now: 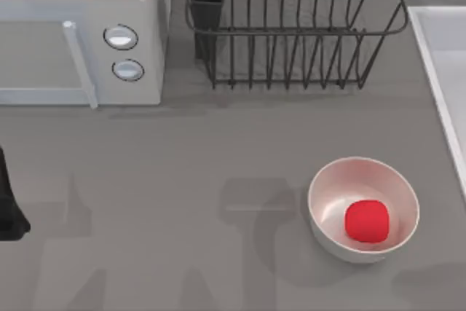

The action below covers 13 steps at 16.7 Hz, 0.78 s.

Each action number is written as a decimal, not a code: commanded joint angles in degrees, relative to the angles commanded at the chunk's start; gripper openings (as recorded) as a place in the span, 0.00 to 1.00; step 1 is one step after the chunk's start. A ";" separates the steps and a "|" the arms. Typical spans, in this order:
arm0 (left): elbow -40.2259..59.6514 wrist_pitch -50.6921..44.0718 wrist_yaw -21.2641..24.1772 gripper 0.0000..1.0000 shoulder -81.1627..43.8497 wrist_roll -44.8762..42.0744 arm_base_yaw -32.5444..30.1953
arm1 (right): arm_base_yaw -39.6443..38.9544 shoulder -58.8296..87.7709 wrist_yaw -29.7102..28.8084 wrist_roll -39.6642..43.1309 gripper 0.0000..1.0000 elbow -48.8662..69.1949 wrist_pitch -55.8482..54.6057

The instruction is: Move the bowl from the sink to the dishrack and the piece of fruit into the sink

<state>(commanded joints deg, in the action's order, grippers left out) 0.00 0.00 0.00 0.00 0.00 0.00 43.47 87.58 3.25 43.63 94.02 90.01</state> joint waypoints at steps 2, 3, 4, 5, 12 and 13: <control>0.00 0.00 0.00 1.00 0.00 0.00 0.00 | -4.21 0.35 -2.08 -2.35 0.00 0.91 -3.68; 0.00 0.00 0.00 1.00 0.00 0.00 0.00 | -7.23 0.67 -3.52 -3.88 0.00 1.45 -6.17; 0.00 0.00 0.00 1.00 0.00 0.00 0.00 | -10.85 1.09 -5.19 -5.60 0.00 1.99 -9.05; 0.00 0.00 0.00 1.00 0.00 0.00 0.00 | -15.02 1.60 -7.07 -7.50 0.00 2.50 -12.25; 0.00 0.00 0.00 1.00 0.00 0.00 0.00 | -50.94 6.14 -23.88 -23.97 0.00 3.76 -40.29; 0.00 0.00 0.00 1.00 0.00 0.00 0.00 | -55.68 6.68 -26.50 -26.44 0.00 3.65 -44.88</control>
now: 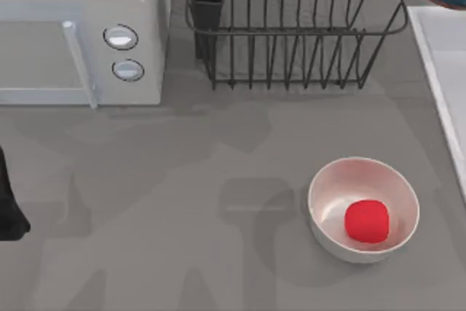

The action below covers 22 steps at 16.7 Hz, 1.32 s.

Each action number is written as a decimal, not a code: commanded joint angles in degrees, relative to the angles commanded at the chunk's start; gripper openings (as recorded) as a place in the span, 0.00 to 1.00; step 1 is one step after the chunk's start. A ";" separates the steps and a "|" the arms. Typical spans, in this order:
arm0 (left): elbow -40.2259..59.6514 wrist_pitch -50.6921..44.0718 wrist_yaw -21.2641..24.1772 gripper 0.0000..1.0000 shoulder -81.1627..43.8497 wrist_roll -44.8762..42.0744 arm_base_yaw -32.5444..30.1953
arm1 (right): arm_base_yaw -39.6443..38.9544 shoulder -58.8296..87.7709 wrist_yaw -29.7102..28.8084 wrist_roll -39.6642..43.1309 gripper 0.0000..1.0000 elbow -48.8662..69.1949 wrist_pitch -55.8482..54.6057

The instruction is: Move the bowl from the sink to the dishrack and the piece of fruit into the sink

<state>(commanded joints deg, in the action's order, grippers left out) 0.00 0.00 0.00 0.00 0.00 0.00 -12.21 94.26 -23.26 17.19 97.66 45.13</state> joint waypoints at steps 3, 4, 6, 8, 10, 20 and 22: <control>0.00 0.00 0.00 1.00 0.00 0.00 0.00 | -12.16 1.16 -7.66 -6.88 0.00 -0.60 -13.94; 0.00 0.00 0.00 1.00 0.00 0.00 0.00 | -15.62 1.39 -10.06 -8.91 0.00 -0.87 -18.46; 0.00 0.00 0.00 1.00 0.00 0.00 0.00 | -21.76 1.61 -14.53 -12.43 0.00 -1.46 -27.00; 0.00 0.00 0.00 1.00 0.00 0.00 0.00 | -26.89 1.57 -18.37 -15.19 0.00 -2.06 -34.44; 0.00 0.00 0.00 1.00 0.00 0.00 0.00 | -30.62 1.40 -21.36 -17.11 0.00 -2.52 -40.21; 0.00 0.00 0.00 1.00 0.00 0.00 0.00 | -32.95 1.85 -23.44 -18.53 0.00 -3.13 -45.50; 0.00 0.00 0.00 1.00 0.00 0.00 0.00 | -32.35 3.95 -22.78 -18.41 0.00 -4.39 -48.74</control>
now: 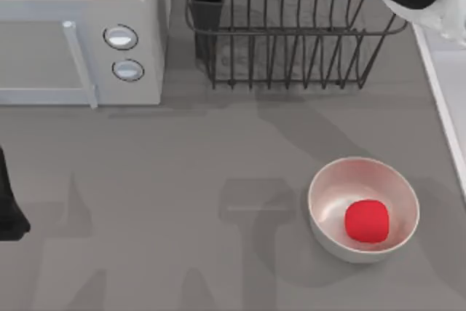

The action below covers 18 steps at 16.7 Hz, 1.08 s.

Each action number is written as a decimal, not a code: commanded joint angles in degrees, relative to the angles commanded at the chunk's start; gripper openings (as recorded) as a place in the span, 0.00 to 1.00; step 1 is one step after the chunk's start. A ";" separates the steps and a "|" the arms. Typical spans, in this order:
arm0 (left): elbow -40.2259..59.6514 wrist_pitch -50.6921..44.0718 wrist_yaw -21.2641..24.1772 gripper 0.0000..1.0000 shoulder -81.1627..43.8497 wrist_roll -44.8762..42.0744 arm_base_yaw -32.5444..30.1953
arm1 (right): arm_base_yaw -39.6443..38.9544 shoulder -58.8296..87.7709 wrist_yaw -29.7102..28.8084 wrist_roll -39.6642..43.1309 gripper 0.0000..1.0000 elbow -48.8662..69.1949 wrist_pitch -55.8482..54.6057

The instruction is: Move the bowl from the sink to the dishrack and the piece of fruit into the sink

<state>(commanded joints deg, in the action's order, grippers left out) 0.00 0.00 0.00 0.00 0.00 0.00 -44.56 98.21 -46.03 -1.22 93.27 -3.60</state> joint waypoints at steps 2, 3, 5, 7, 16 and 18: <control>0.00 0.00 0.00 1.00 0.00 0.00 0.00 | 1.00 3.15 1.17 0.11 0.00 -2.25 -5.41; 0.00 0.00 0.00 1.00 0.00 0.00 0.00 | 1.66 4.96 1.88 0.14 0.00 -3.70 -8.76; 0.00 0.00 0.00 1.00 0.00 0.00 0.00 | 3.22 8.84 3.40 0.15 0.00 -6.95 -16.34; 0.00 0.00 0.00 1.00 0.00 0.00 0.00 | 4.91 12.67 4.91 0.13 0.00 -10.32 -24.24; 0.00 0.00 0.00 1.00 0.00 0.00 0.00 | 8.35 18.93 7.92 0.20 0.00 -16.89 -36.55; 0.00 0.00 0.00 1.00 0.00 0.00 0.00 | 8.35 18.93 7.92 0.20 0.08 -16.89 -36.55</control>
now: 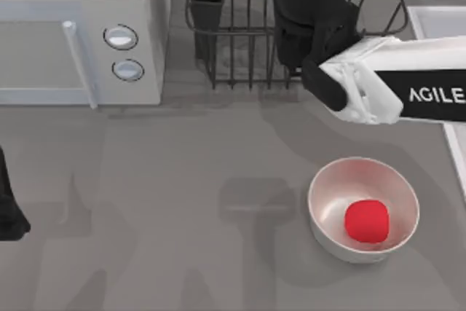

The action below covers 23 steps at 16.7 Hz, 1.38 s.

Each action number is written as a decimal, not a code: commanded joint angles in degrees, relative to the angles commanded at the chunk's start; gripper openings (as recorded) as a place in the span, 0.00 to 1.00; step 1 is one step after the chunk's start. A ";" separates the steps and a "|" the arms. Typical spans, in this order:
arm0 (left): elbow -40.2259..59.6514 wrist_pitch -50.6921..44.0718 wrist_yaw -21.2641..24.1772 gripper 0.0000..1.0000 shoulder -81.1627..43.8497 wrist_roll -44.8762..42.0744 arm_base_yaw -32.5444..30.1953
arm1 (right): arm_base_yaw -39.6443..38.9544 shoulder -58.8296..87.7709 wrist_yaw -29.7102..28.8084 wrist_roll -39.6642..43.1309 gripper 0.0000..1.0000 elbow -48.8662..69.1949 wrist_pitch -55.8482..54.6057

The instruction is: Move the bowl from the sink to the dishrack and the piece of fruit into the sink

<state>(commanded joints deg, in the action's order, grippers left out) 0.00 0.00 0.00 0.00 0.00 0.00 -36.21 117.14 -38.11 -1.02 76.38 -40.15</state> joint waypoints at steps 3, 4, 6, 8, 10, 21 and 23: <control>0.00 0.00 0.00 1.00 0.00 0.00 0.00 | 0.00 0.00 0.00 0.00 0.30 0.00 0.00; 0.00 0.00 0.00 1.00 0.00 0.00 0.00 | 0.00 0.00 0.00 0.00 0.38 0.00 0.00; 0.00 0.00 0.00 1.00 0.00 0.00 0.00 | 0.00 0.00 0.00 0.00 0.53 0.00 0.00; 0.00 0.00 0.00 1.00 0.00 0.00 0.00 | 0.00 0.00 0.00 0.00 0.68 0.00 0.00; 0.00 0.00 0.00 1.00 0.00 0.00 0.00 | 0.00 0.00 0.00 0.00 0.83 0.00 0.00; 0.00 0.00 0.00 1.00 0.00 0.00 0.00 | -0.16 -0.02 0.00 0.00 1.00 0.01 0.01; 0.00 0.00 0.00 1.00 0.00 0.00 0.00 | 0.12 -0.61 0.44 0.02 1.00 -0.55 0.10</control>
<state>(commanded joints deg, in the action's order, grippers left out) 0.00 0.00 0.00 0.00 0.00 0.00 -36.09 116.54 -37.67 -1.00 75.83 -40.05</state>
